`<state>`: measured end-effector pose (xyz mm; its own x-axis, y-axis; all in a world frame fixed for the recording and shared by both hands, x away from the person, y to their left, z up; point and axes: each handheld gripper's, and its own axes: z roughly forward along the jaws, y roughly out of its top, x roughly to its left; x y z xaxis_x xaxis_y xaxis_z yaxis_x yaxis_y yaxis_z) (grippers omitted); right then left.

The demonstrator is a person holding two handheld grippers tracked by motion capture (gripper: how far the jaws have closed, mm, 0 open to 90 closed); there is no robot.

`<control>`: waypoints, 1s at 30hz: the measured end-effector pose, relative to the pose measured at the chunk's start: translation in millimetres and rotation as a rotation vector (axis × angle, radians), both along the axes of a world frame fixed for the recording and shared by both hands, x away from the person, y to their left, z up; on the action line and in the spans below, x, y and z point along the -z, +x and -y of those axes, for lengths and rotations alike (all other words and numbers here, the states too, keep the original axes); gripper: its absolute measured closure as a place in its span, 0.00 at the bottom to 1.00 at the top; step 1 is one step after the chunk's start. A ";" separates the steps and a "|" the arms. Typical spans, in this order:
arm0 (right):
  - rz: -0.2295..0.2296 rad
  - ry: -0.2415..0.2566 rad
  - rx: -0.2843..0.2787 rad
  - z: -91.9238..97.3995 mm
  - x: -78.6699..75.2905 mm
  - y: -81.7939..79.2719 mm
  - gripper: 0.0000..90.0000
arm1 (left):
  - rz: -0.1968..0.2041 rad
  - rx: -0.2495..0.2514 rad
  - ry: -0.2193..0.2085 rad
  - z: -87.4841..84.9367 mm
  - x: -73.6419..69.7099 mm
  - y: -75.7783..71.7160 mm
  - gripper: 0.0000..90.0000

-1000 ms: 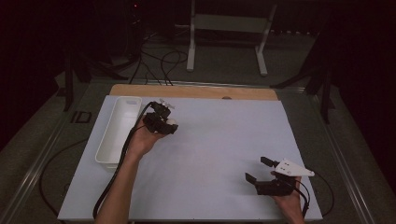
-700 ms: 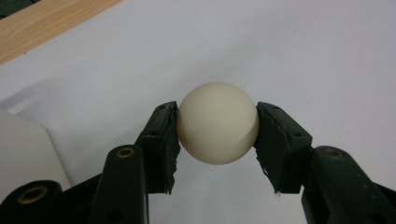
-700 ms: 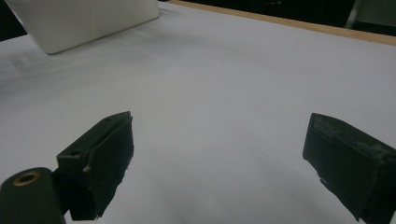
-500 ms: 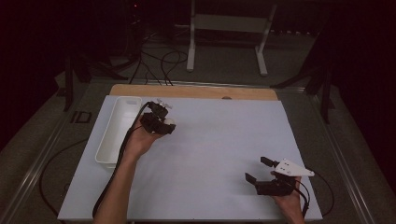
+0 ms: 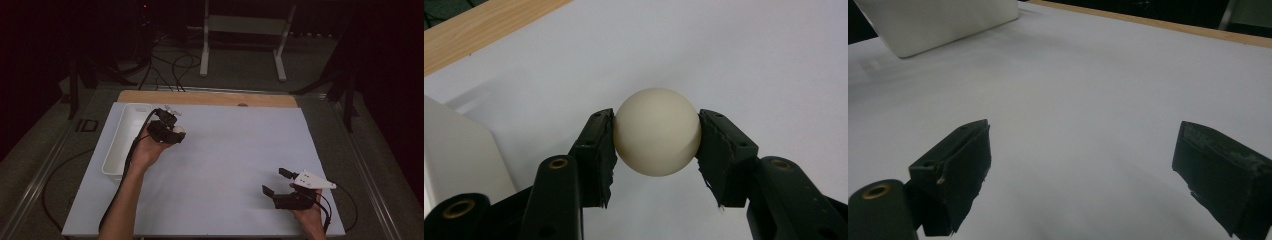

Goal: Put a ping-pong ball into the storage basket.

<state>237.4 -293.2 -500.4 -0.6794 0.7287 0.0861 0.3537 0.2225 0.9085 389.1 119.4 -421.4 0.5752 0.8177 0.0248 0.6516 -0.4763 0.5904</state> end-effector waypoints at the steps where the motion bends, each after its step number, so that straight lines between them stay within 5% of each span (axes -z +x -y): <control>1: 0.000 0.000 0.000 0.0 0.0 0.0 0.09 | 0.000 0.000 0.000 0.0 0.0 0.0 0.57; 30: 0.001 -0.001 0.001 0.2 -0.1 -0.2 0.09 | 0.017 -0.026 -0.009 -13.6 -5.8 -4.9 0.57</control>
<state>237.2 -293.4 -500.3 -0.6788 0.7294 0.0849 0.3534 0.2232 0.9084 384.2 133.0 -415.6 0.5529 0.8328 0.0273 0.6535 -0.4537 0.6059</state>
